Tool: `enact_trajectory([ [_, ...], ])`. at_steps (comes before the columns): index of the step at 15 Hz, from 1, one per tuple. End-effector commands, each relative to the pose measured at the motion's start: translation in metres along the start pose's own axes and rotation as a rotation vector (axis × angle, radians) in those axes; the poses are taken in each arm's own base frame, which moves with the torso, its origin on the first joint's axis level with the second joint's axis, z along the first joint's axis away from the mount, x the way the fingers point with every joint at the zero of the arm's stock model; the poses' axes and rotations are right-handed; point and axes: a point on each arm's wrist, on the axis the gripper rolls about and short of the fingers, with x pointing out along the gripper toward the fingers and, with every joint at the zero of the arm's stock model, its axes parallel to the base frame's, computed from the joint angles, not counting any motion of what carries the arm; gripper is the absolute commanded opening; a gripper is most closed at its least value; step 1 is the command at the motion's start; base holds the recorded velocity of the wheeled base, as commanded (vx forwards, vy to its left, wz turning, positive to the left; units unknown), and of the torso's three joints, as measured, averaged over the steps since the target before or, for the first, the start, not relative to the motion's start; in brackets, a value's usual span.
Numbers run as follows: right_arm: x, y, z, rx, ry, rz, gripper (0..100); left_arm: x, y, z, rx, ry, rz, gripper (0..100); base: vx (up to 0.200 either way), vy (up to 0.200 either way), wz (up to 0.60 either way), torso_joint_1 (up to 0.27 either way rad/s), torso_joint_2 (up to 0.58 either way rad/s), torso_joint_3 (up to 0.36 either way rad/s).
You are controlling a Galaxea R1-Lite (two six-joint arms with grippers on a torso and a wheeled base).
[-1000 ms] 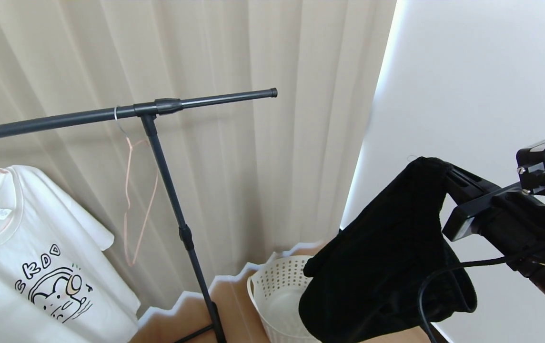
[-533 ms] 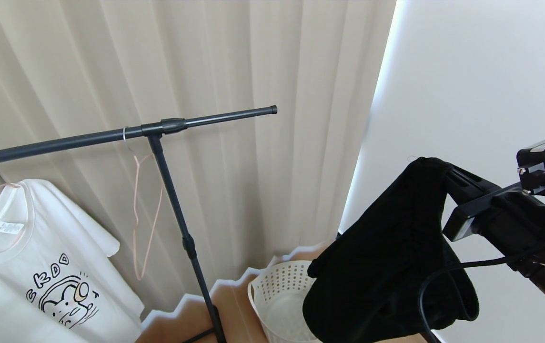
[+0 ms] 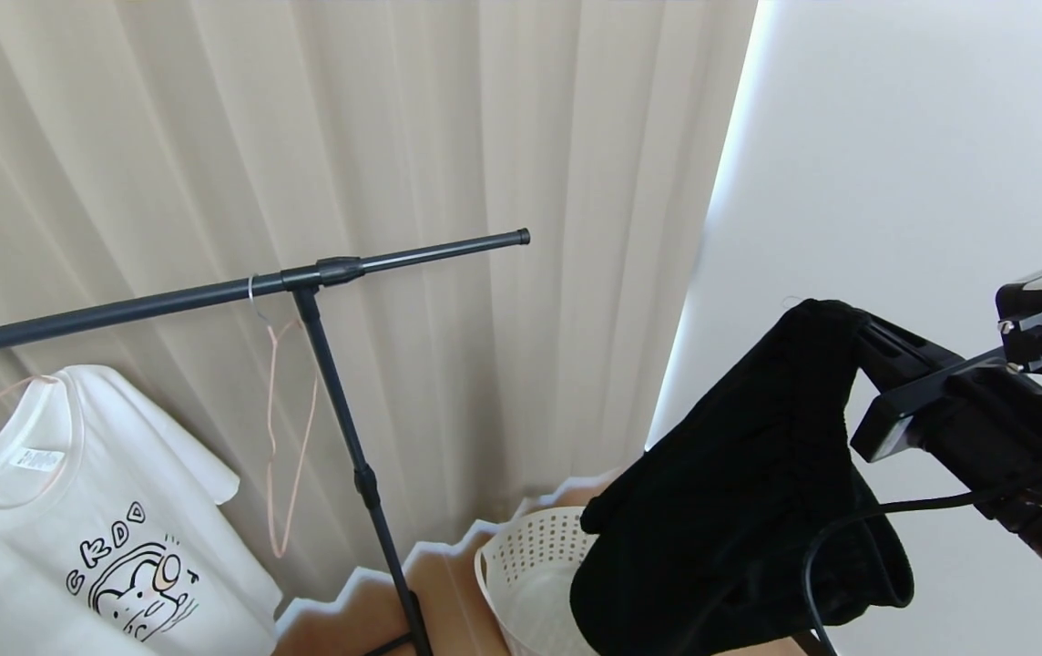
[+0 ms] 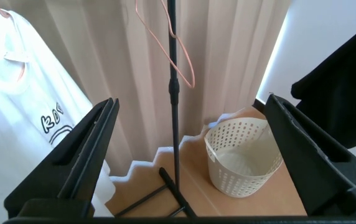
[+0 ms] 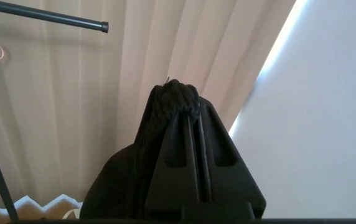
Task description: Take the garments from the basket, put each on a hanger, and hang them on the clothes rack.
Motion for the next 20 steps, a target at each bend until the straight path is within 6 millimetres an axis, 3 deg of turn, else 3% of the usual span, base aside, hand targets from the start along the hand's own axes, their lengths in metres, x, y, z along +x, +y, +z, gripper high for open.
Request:
enact_trajectory([
  [1,-0.0008,-0.0005,0.0015,-0.008,-0.006,-0.001,0,0.0002,-0.0001,-0.0005,0.001,0.000,0.001,100,0.000,0.000,0.00,0.163,-0.35,-0.188],
  [6,-0.0012,0.0003,-0.0020,-0.020,0.007,0.004,0,0.0002,-0.0001,-0.0005,0.001,0.000,0.001,100,0.000,0.000,0.00,0.138,-0.29,-0.162],
  [11,-0.0007,0.0011,-0.0048,-0.025,0.021,0.004,0,0.0002,-0.0001,-0.0005,0.001,0.000,0.001,100,0.000,0.000,0.00,0.008,-0.02,-0.007],
  [20,-0.0027,0.0005,-0.0044,-0.024,0.018,0.005,0,0.0002,-0.0001,-0.0005,0.001,0.000,0.001,100,0.000,0.000,0.60,0.006,0.00,0.001],
])
